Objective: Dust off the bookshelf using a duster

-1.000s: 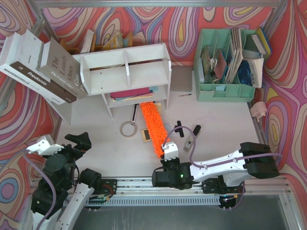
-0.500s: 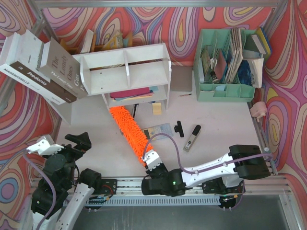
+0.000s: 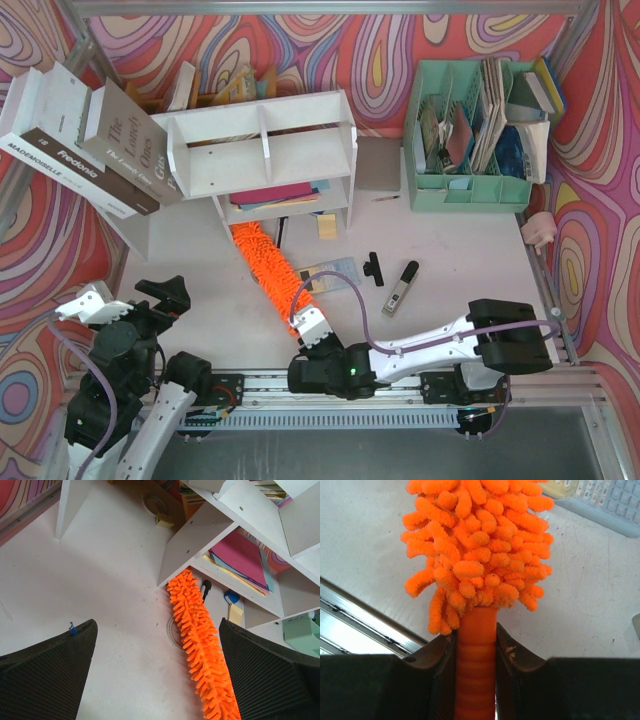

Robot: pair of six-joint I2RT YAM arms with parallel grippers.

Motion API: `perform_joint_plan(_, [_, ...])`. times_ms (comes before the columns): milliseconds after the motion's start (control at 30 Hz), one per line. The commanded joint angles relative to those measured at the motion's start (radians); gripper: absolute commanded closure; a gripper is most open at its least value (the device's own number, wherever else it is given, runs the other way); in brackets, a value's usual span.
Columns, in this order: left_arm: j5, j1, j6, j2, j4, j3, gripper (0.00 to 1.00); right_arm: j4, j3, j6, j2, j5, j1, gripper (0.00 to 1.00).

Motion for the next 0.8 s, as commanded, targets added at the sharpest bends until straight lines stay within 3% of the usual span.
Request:
perform_joint_plan(0, [0.003,-0.005,0.005,-0.007,0.018,-0.011,0.02,0.021,0.057,-0.031,-0.085,0.095,0.027,1.00])
perform_joint_plan(133, [0.000,-0.005,0.003,-0.008,0.017,-0.011,0.01,0.062,0.045,-0.056,-0.105,0.072,0.028,1.00])
perform_joint_plan(433, [0.001,-0.004,0.004,-0.004,0.019,-0.011,0.02,0.005,0.064,-0.027,0.024,-0.036,0.015,1.00])
perform_joint_plan(767, [0.000,-0.005,0.005,-0.004,0.017,-0.010,0.01,-0.055,0.173,-0.081,-0.113,0.123,0.025,1.00])
